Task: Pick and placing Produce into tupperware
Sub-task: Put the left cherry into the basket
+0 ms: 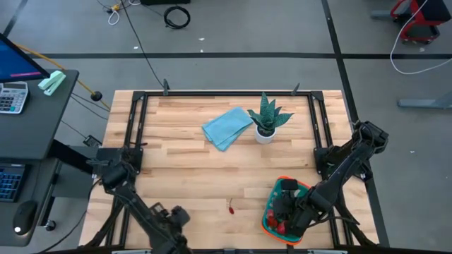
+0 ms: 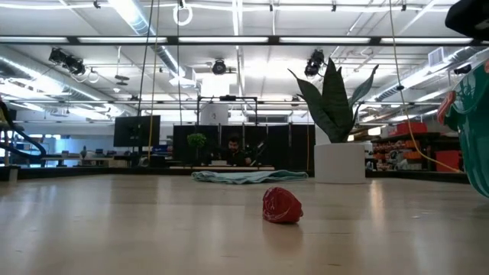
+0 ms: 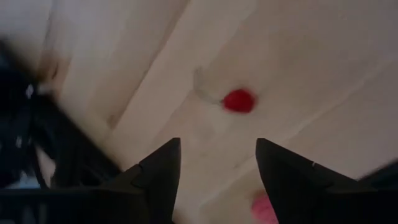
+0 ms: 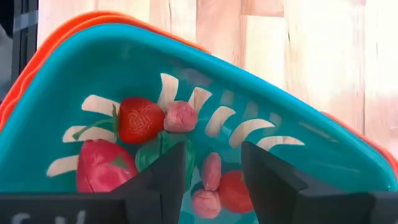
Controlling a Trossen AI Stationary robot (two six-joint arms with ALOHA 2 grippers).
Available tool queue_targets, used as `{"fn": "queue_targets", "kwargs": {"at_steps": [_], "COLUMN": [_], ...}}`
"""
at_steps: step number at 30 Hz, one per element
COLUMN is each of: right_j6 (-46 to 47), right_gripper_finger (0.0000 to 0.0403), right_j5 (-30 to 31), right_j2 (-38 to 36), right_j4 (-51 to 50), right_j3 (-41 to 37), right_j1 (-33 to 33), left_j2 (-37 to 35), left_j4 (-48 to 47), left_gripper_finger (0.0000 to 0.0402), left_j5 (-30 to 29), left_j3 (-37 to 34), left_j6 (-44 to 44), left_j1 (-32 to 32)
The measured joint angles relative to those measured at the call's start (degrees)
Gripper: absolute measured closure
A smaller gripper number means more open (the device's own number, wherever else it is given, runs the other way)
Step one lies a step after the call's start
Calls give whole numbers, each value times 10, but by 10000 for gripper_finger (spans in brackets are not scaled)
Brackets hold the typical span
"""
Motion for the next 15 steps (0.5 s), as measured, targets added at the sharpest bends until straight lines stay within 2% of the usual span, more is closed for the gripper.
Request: {"fn": "queue_targets", "kwargs": {"at_steps": [6, 12, 15], "right_j6": [-32, -58, -71], "right_gripper_finger": [241, 241, 241], "right_j5": [0, 0, 0], "right_j2": [0, 0, 0], "right_j4": [-2, -2, -1], "right_j3": [0, 0, 0], "right_j1": [0, -12, -18], "left_j2": [-22, -59, -60], "left_j4": [29, 254, 302], "left_gripper_finger": [188, 187, 187], "left_j5": [44, 33, 17], "left_j3": [-79, -184, -208], "left_j6": [-111, -164, -163], "left_j1": [-38, -51, -51]}}
